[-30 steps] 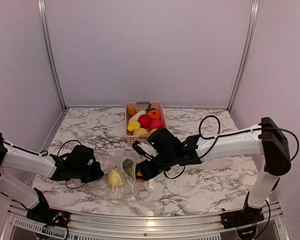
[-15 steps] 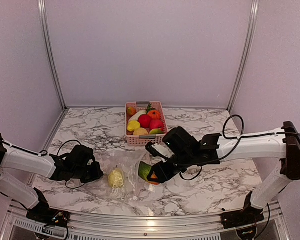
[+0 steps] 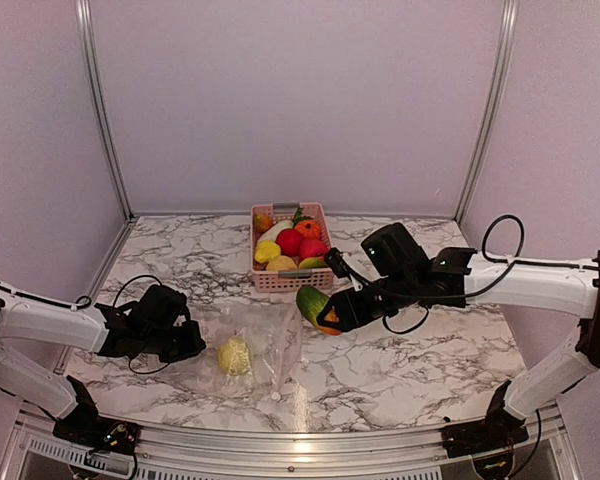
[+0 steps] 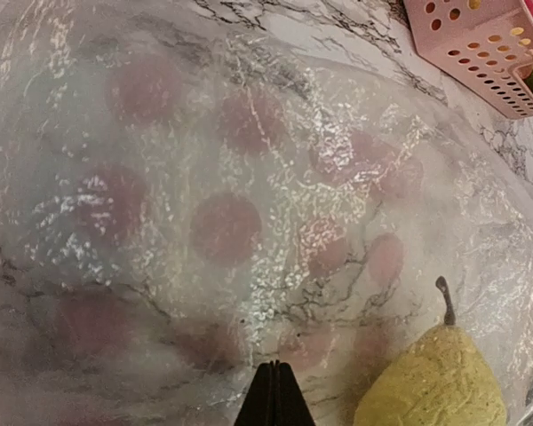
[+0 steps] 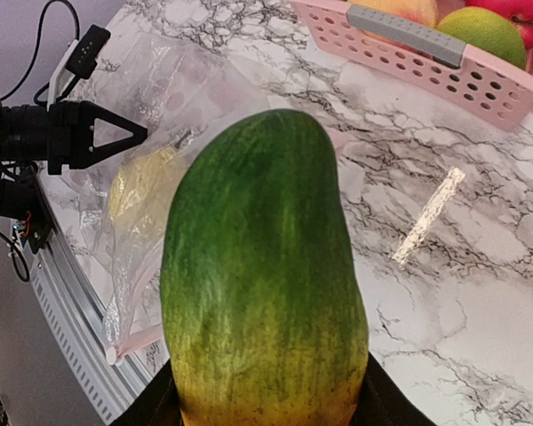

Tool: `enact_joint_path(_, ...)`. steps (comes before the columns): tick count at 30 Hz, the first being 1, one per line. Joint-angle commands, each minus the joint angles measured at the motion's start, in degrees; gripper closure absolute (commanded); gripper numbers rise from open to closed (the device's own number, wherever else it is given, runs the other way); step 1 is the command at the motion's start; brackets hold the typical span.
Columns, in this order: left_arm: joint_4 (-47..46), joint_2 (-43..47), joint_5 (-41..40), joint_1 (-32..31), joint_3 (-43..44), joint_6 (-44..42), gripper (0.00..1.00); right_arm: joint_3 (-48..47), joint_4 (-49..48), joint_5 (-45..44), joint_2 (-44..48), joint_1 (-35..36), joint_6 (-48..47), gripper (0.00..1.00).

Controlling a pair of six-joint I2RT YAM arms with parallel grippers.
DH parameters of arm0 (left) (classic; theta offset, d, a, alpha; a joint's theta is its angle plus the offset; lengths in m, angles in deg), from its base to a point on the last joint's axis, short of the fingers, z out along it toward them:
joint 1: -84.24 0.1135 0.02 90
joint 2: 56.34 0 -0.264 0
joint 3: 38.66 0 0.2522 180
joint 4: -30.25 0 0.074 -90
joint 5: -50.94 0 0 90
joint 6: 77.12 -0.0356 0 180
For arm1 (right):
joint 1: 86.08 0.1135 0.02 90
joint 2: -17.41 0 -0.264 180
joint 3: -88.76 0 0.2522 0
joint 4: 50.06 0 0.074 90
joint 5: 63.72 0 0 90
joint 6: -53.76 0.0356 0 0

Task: Open the zip-top bag and remove the fake food
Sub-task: Place the fake fruit in the bin.

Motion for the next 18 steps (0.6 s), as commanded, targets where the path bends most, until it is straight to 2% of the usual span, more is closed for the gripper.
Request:
enact_joint_path(1,2.3,2.4,-0.6,0.4,2.8,-1.8,1.00,-3.7,-2.0,-0.7,0.1,-2.4,-0.2,0.57)
enact_joint_path(6,3.5,3.7,-0.5,0.4,4.6,-2.9,1.00,-6.7,-8.2,-0.7,-3.8,-5.6,0.2,0.56)
enact_joint_path(18,7.0,8.0,-0.8,0.4,6.6,-4.1,1.00,-22.1,-15.5,-1.9,-23.9,-12.9,-2.1,0.57)
